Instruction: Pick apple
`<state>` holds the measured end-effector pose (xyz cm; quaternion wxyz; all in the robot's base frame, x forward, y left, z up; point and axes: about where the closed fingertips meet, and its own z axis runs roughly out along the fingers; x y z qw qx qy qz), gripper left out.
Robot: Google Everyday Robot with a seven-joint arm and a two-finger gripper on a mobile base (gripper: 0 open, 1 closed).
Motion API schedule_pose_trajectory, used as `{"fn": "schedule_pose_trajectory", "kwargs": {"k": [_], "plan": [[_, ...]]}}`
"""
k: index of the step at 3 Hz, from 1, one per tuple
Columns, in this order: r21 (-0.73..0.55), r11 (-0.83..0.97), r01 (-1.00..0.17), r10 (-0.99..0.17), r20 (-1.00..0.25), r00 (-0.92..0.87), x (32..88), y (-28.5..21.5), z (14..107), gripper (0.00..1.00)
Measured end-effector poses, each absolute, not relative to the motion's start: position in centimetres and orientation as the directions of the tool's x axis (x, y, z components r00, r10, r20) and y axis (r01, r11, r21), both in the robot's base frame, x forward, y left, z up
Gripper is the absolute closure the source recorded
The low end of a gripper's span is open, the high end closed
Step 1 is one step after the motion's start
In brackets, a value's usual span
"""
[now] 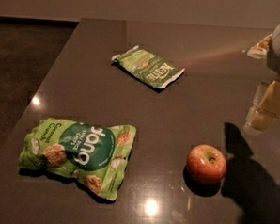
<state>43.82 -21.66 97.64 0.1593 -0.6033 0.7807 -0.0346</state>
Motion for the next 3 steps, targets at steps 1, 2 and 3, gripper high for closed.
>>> {"fn": "schedule_pose_trajectory", "kwargs": {"k": [1, 2, 3], "plan": [[-0.248, 0.27, -0.93, -0.953, -0.208, -0.222, 43.9, -21.6, 97.7, 0.0], [-0.191, 0.282, -0.94, -0.946, -0.216, -0.24, 43.4, -21.5, 96.3, 0.0], [-0.131, 0.288, -0.949, -0.935, -0.251, -0.249, 41.7, -20.7, 94.8, 0.0]]}}
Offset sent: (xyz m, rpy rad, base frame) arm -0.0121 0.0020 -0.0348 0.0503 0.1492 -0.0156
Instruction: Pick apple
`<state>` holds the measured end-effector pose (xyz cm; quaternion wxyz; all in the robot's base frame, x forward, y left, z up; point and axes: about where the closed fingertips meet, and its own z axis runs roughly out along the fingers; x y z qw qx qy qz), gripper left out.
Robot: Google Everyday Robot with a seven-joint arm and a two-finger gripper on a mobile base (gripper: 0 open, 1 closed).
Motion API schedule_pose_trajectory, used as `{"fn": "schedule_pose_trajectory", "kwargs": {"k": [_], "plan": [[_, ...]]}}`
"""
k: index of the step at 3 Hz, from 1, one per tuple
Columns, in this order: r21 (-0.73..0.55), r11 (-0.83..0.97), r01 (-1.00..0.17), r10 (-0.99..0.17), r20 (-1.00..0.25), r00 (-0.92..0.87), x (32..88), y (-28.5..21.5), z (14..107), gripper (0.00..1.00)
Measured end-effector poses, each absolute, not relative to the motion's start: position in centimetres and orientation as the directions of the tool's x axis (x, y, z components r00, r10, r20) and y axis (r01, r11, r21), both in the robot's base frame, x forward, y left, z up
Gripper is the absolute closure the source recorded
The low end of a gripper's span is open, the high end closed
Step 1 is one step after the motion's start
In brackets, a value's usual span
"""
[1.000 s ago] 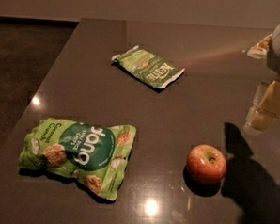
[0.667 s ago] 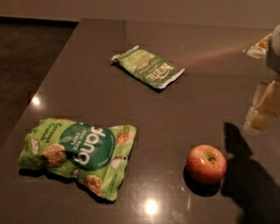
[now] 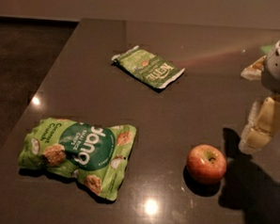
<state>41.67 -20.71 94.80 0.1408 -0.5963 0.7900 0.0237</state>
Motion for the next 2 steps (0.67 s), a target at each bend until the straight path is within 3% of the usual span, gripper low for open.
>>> {"fn": "schedule_pose_trajectory", "kwargs": {"k": [2], "plan": [[-0.088, 0.227, -0.97, -0.915, -0.359, -0.181, 38.5, -17.3, 91.8, 0.0]]}}
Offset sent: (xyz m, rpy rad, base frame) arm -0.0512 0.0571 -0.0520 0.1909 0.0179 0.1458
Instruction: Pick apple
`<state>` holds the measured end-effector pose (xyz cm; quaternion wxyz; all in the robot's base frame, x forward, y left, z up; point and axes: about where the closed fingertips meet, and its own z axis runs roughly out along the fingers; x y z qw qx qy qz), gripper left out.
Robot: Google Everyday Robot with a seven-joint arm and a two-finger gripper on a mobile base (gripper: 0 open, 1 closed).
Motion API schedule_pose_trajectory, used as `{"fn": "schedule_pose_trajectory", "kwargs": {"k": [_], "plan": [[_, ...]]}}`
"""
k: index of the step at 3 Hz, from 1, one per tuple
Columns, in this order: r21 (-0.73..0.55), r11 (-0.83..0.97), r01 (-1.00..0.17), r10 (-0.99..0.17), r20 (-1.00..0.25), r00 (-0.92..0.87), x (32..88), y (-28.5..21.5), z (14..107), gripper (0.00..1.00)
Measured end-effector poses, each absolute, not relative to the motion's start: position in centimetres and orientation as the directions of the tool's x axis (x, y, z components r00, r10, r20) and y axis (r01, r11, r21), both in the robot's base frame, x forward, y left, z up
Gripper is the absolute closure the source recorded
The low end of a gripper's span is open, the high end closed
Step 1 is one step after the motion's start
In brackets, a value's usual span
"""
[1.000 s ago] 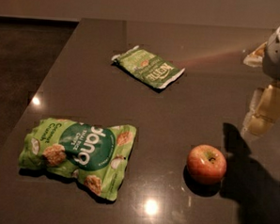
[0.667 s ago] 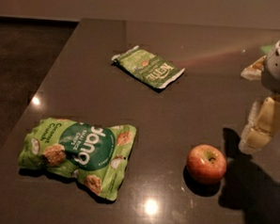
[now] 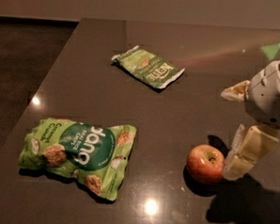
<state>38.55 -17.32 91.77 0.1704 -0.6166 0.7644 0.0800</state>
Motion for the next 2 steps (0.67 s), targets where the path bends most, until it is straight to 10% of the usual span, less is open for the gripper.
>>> {"fn": "schedule_pose_trajectory", "kwargs": {"k": [2], "plan": [[-0.09, 0.142, -0.986, -0.918, -0.384, -0.097, 36.9, -14.2, 88.3, 0.0]]}}
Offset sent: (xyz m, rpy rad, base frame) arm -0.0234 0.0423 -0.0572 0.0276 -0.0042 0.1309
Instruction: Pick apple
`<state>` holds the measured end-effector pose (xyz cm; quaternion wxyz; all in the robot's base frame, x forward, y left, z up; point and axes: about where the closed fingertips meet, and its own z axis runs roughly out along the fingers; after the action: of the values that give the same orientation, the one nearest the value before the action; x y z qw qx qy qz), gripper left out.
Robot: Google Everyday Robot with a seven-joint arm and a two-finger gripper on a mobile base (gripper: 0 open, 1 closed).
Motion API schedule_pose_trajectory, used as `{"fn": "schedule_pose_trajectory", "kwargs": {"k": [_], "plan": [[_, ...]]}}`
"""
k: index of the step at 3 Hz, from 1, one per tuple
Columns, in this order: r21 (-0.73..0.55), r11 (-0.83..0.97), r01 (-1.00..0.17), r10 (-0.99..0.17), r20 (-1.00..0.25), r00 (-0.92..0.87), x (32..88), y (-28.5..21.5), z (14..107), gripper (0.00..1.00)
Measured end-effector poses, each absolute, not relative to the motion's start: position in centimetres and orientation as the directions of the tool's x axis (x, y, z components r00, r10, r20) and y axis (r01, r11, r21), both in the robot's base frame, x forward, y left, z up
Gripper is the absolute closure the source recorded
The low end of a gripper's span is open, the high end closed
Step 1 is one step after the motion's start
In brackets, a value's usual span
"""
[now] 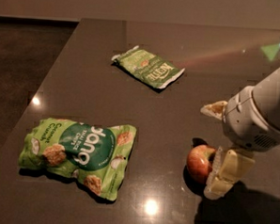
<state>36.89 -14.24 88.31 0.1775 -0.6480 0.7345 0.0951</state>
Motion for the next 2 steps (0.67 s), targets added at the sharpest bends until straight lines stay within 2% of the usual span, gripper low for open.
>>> {"fn": "schedule_pose_trajectory", "kwargs": {"k": [2], "plan": [[-0.096, 0.12, -0.988, -0.924, -0.376, -0.075, 36.84, -14.41, 85.47, 0.0]]}}
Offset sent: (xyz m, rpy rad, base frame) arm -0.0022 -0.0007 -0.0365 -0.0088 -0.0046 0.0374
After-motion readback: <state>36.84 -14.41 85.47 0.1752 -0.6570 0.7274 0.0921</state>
